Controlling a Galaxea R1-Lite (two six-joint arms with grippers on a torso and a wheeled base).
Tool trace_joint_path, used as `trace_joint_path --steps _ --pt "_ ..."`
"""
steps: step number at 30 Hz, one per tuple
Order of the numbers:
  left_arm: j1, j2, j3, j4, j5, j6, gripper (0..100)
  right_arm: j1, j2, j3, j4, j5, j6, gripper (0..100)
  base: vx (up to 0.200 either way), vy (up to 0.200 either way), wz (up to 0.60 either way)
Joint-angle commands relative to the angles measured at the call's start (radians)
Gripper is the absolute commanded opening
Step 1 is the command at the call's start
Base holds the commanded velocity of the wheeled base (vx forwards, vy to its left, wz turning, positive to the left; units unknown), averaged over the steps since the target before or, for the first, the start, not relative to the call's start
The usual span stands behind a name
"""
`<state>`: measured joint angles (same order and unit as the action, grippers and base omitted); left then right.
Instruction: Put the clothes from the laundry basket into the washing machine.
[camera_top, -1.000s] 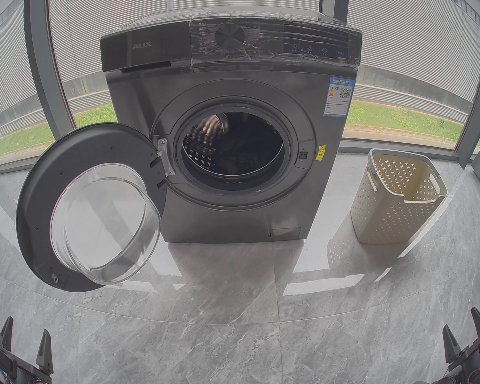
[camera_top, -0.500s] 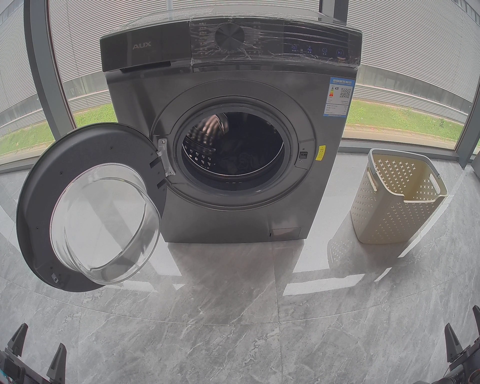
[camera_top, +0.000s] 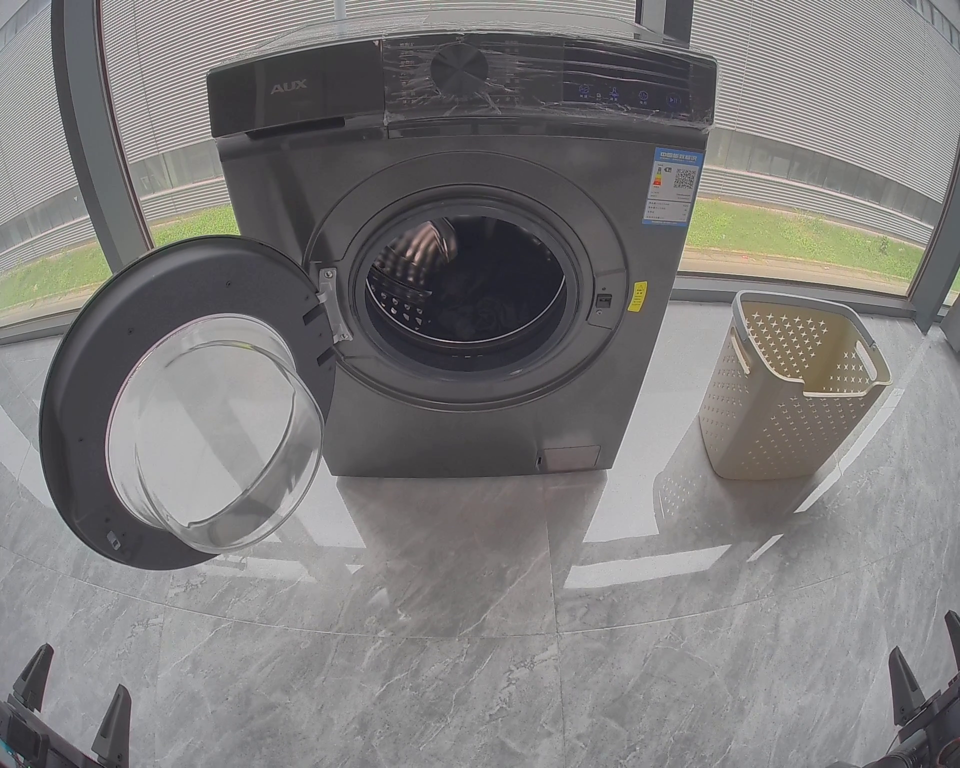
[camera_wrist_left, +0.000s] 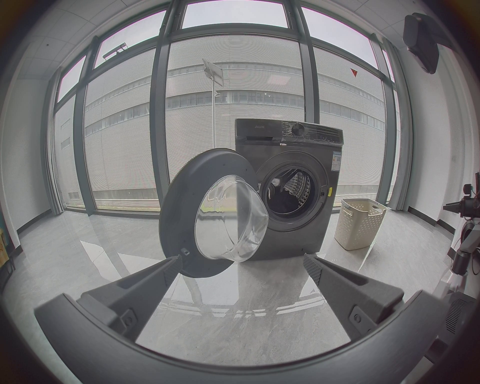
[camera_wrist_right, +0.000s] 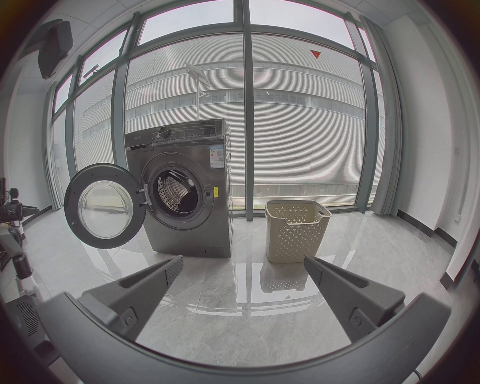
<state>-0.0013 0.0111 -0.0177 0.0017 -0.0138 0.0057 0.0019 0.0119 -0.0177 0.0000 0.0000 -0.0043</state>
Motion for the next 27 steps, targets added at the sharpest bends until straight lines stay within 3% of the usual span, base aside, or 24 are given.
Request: trace_joint_path --steps 1,4,27 --pt "0.001 -0.008 0.016 0.0 0.0 0.0 100 0.0 -0.003 0.018 0.0 0.0 0.0 100 0.0 0.0 0.0" --pt "0.001 -0.008 0.016 0.0 0.0 -0.001 100 0.0 -0.003 0.016 0.0 0.0 0.0 100 0.0 0.0 0.0" --pt "0.0 -0.008 0.016 0.0 0.0 -0.004 100 0.0 -0.003 0.018 0.0 0.003 -0.002 100 0.0 0.2 0.0"
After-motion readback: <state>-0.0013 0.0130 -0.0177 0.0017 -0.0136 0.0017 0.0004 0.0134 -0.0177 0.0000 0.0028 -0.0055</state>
